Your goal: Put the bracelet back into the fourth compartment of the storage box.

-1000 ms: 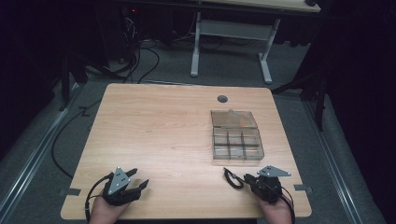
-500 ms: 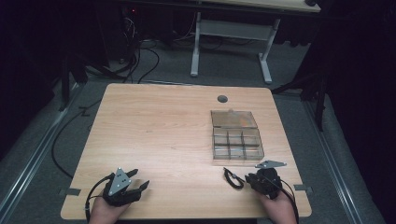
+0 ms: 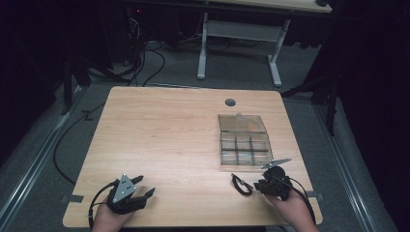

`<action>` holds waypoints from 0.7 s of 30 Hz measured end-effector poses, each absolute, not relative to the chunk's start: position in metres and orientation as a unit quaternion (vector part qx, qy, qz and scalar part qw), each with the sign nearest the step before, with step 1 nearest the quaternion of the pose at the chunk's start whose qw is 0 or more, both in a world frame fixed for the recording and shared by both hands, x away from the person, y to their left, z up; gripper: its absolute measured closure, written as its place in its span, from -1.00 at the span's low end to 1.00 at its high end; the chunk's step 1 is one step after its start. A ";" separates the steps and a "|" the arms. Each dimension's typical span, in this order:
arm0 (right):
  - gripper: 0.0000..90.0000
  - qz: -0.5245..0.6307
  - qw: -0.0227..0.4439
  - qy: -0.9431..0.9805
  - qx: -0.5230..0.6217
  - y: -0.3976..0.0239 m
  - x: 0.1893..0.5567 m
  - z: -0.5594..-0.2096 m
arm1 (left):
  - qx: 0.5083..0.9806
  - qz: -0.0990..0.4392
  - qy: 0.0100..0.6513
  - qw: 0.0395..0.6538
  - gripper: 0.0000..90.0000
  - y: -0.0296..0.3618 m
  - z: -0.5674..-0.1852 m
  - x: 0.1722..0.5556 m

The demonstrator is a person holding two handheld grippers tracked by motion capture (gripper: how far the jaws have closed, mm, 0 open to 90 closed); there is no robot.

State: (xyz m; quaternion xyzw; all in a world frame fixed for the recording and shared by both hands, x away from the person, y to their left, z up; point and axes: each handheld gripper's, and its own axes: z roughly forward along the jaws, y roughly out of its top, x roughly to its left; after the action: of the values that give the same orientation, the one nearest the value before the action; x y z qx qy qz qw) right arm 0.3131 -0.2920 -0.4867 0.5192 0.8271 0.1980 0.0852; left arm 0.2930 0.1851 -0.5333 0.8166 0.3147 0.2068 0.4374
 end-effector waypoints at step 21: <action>0.42 0.122 0.033 0.860 0.494 -0.286 0.333 -0.473 | 0.821 0.205 0.311 0.434 -0.16 0.185 -0.533 0.292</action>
State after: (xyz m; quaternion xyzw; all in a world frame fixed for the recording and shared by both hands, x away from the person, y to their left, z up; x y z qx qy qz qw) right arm 0.3331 -0.2856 -0.4729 0.4945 0.8599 0.1223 0.0329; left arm 0.2923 0.1846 -0.5333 0.8207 0.3108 0.2049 0.4335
